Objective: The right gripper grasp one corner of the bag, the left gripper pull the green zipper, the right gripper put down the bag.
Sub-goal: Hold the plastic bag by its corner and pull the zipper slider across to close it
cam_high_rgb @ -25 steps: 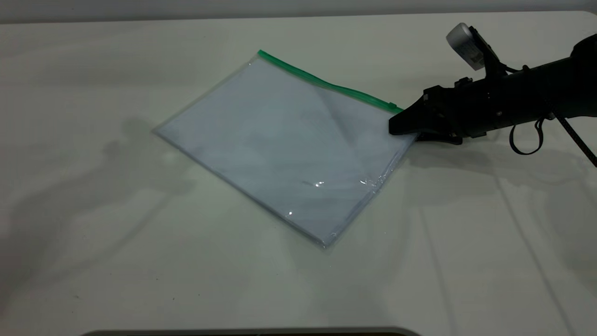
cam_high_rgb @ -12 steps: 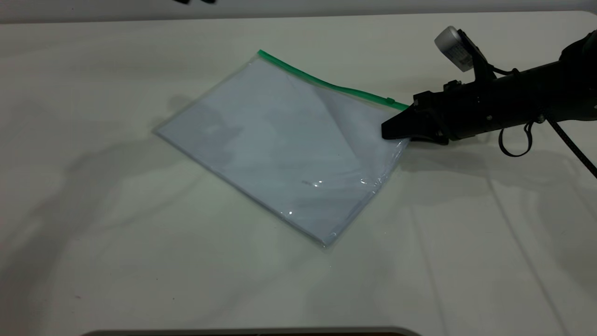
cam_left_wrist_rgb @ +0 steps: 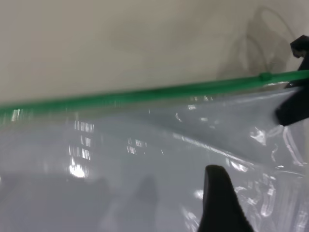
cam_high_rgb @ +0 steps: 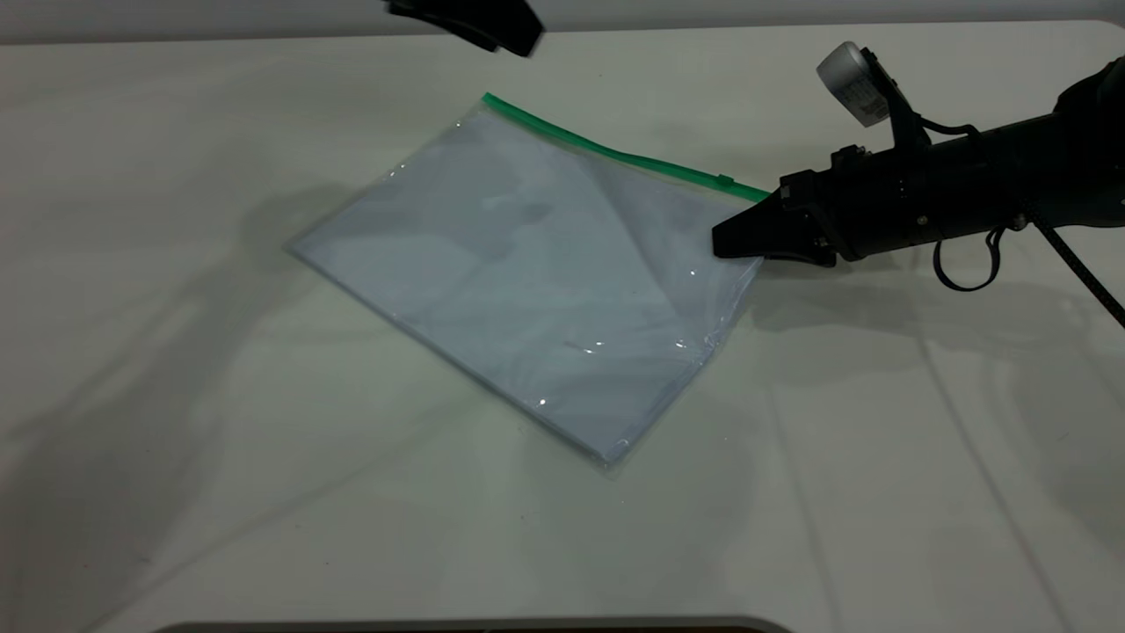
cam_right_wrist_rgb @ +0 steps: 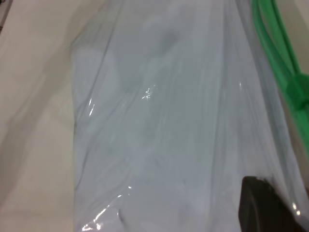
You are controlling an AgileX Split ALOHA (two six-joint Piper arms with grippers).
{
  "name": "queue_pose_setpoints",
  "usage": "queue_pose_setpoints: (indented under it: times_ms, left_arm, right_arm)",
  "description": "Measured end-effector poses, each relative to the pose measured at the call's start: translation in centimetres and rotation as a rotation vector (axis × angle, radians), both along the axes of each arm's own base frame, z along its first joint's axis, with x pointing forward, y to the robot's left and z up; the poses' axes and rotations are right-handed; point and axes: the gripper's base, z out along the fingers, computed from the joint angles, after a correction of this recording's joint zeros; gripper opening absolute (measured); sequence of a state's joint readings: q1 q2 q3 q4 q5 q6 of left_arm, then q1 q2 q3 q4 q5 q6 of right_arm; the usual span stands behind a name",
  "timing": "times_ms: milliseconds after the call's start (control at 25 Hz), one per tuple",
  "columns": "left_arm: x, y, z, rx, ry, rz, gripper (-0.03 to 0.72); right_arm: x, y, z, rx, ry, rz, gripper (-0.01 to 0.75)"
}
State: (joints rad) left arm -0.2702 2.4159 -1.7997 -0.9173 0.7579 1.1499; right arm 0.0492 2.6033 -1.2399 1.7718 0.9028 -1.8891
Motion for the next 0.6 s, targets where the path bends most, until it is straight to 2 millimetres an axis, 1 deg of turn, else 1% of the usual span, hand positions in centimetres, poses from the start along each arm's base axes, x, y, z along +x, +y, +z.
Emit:
queue_pose_setpoints:
  times_ms: [80,120,200,240,320,480,600]
  left_arm:
    - [0.9,-1.4,-1.0,0.013,-0.015,-0.07,0.498]
    - [1.2,-2.1,-1.8,0.016,-0.011,-0.102,0.498]
    - [1.1,-3.7,-3.8,0.018,0.01,-0.162,0.498]
    - [1.1,-4.7,-4.0,0.015,0.005,-0.194,0.498]
    - [0.8,-6.2,-5.1,0.015,0.008,-0.23,0.498]
    - [0.2,-8.2,-5.6,0.015,-0.015,-0.266,0.498]
    - [-0.1,-8.7,-5.6,0.014,-0.019,-0.285,0.498]
  right_arm:
    - [-0.1,0.1,0.1,0.012,-0.008,0.021,0.036]
    - [-0.2,0.2,0.2,0.019,-0.01,0.035,0.036]
    - [-0.4,0.4,0.3,0.034,-0.016,0.066,0.036]
    - [-0.5,0.6,0.3,0.034,-0.02,0.086,0.036]
    - [-0.5,1.3,0.5,0.028,-0.028,0.134,0.036]
    - [0.0,3.7,1.0,0.012,-0.056,0.231,0.036]
    - [0.4,5.0,1.3,-0.002,-0.084,0.279,0.036]
